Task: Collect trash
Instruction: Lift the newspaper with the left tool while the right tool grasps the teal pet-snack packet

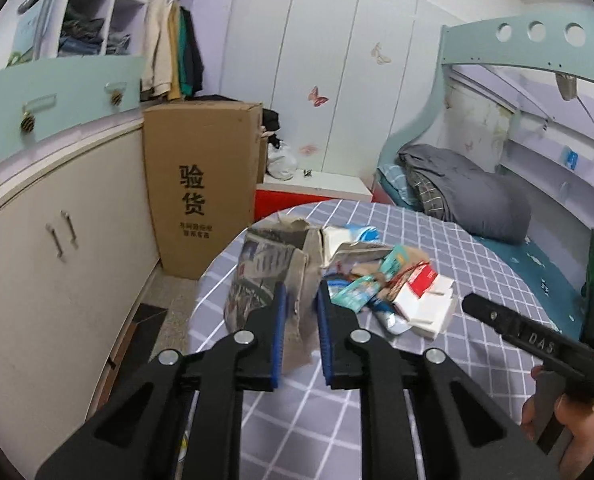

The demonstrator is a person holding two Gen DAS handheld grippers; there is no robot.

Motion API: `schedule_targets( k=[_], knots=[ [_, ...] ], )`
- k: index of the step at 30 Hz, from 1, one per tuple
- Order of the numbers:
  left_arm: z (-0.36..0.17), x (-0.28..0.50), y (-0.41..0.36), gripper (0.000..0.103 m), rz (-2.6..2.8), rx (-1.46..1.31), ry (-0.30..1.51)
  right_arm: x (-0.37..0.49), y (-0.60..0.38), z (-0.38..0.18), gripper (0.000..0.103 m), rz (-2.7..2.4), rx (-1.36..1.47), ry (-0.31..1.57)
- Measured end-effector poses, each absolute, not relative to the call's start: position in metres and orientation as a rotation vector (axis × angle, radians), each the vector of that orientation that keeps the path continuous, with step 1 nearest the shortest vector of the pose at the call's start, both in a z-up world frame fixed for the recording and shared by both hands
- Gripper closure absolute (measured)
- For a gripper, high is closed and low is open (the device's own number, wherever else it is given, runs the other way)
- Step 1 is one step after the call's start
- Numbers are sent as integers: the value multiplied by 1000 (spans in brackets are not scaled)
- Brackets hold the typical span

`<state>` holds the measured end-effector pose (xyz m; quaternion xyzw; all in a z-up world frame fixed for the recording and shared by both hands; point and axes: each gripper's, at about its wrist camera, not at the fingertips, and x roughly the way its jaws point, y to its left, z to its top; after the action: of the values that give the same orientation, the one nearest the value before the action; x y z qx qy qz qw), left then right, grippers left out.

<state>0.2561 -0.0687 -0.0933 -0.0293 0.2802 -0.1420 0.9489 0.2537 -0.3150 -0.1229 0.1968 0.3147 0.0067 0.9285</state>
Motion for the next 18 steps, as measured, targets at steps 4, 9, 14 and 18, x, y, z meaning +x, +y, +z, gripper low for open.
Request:
schedule_targets(
  k=[4, 9, 14, 18],
  knots=[
    [-107, 252, -50, 89, -273, -97, 593, 263, -293, -125, 16, 41, 351, 670],
    [-126, 257, -30, 90, -257, -143, 631, 275, -262, -134, 22, 66, 252, 717],
    [-134, 257, -18, 92, -262, -179, 616, 291, -247, -144, 46, 71, 216, 755],
    [-135, 262, -18, 93, -276, -168, 606, 301, -248, -142, 45, 62, 258, 738]
  ],
)
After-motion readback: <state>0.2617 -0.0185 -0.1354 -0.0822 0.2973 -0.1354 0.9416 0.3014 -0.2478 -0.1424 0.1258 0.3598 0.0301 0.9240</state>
